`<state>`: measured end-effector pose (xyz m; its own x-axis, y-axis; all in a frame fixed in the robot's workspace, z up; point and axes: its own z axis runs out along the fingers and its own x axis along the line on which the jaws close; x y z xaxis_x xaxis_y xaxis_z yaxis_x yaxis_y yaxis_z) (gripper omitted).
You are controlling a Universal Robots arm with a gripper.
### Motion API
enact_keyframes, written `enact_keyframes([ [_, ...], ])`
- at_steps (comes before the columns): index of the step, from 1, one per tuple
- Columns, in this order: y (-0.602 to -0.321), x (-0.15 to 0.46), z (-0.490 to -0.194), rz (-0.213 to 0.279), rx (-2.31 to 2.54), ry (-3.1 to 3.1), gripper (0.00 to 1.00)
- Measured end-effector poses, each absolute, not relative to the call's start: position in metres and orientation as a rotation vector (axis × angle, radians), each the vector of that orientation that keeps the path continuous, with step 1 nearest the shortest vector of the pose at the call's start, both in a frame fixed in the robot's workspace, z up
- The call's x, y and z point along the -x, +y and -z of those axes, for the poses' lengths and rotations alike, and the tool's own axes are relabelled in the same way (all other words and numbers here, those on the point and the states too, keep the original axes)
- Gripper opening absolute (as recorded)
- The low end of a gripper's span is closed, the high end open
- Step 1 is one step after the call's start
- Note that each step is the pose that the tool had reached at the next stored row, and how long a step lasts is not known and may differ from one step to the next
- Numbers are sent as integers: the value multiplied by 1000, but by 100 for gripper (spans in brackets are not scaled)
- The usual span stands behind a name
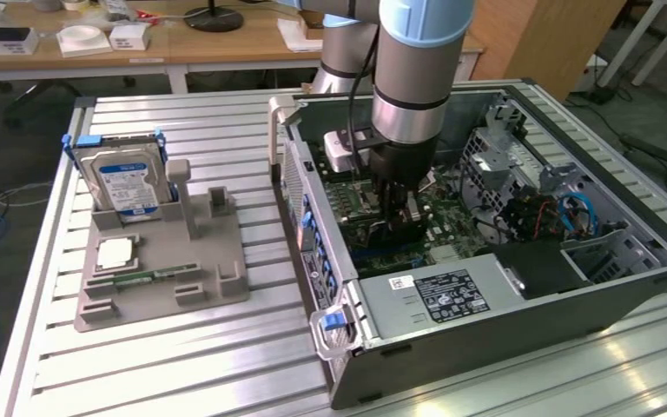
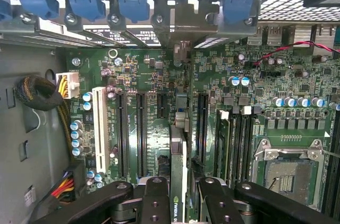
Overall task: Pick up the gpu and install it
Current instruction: 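Insert the gpu into the slot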
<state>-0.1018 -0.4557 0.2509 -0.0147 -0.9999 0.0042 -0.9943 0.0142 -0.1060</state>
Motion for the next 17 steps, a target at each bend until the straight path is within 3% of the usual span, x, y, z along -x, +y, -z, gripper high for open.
enact_keyframes([
  [17,-455,102,-250,121,2153,2185,26],
])
